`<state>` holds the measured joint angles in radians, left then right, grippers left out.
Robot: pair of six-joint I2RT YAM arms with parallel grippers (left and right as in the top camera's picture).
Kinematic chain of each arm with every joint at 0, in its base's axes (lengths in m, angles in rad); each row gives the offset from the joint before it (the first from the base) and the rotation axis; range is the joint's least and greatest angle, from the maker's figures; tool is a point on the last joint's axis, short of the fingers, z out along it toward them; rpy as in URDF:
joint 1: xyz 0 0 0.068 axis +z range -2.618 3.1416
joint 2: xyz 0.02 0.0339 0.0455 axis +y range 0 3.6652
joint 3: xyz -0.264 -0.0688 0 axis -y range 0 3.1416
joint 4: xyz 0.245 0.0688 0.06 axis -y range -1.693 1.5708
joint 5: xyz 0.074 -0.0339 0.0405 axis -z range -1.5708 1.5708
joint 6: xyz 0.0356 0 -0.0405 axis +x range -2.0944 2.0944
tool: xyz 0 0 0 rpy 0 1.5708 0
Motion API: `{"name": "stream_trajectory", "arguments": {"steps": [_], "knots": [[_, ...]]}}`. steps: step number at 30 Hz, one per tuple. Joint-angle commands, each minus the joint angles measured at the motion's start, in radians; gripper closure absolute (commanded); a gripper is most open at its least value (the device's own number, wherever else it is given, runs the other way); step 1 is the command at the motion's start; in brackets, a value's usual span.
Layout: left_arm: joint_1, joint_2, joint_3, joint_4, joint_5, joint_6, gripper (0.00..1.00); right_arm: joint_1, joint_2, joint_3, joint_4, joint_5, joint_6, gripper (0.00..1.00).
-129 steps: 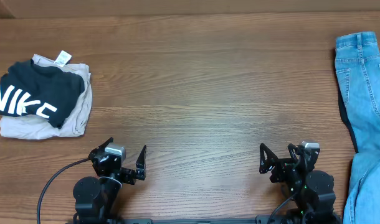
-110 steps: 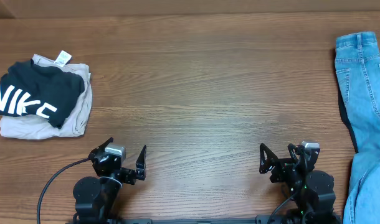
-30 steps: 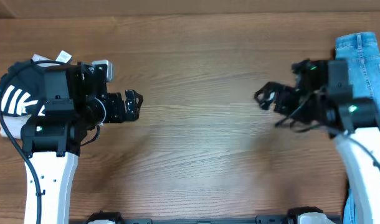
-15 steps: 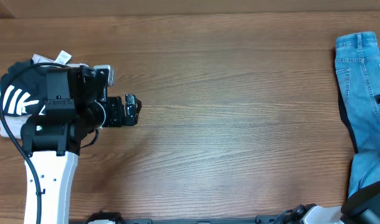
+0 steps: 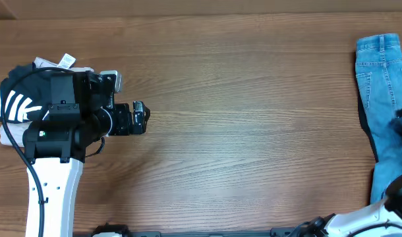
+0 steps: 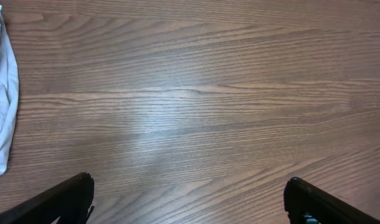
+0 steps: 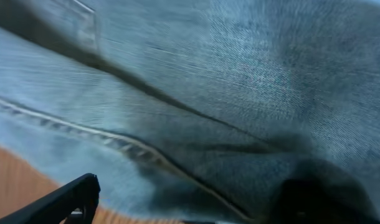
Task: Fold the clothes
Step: 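Grasp the jeans with the right gripper and lift them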
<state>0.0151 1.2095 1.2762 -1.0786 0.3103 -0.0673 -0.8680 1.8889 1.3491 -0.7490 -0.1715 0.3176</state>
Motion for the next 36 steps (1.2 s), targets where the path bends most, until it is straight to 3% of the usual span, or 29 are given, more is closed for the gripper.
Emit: {"name": "stream_trajectory", "arguments": {"steps": [1, 3, 4, 5, 8, 14, 20, 23, 29, 31, 36], "knots": [[0.004, 0.006, 0.023, -0.002, -0.003, 0.027, 0.0, 0.002, -0.01, 0.013, 0.014, 0.023, 0.008, 0.17], [0.004, 0.006, 0.022, 0.006, -0.003, 0.027, 0.0, 0.002, -0.01, 0.014, 0.019, 0.001, 0.03, 0.17], [0.004, 0.006, 0.022, 0.012, -0.003, 0.027, 0.0, 0.002, -0.01, 0.014, 0.058, -0.254, -0.039, 0.19], [0.004, 0.006, 0.022, 0.013, -0.003, 0.027, 0.0, 0.002, -0.01, 0.014, 0.059, -0.326, -0.043, 0.2], [0.004, 0.006, 0.023, 0.02, -0.003, 0.027, 0.0, 0.045, -0.01, 0.014, 0.005, -0.38, -0.061, 0.22], [0.004, 0.006, 0.023, 0.03, -0.003, 0.027, 0.0, 0.209, -0.01, 0.012, -0.039, -0.076, 0.003, 0.15], [0.004, 0.006, 0.023, 0.035, -0.003, 0.027, 0.0, 0.266, -0.007, 0.012, -0.042, 0.118, 0.089, 0.24], [0.004, 0.006, 0.022, 0.036, -0.003, 0.027, 0.0, 0.237, -0.007, 0.017, -0.008, 0.069, 0.056, 0.11], [0.004, 0.006, 0.023, 0.045, -0.004, 0.027, 0.0, 0.096, -0.009, 0.089, 0.034, -0.383, -0.204, 0.11], [0.004, 0.006, 0.023, 0.06, -0.004, 0.027, 0.0, 0.061, -0.009, 0.107, 0.027, -0.479, -0.217, 0.1], [0.004, 0.006, 0.023, 0.074, -0.004, 0.031, 0.0, -0.012, -0.009, 0.113, -0.047, -0.29, -0.127, 0.09]]}}
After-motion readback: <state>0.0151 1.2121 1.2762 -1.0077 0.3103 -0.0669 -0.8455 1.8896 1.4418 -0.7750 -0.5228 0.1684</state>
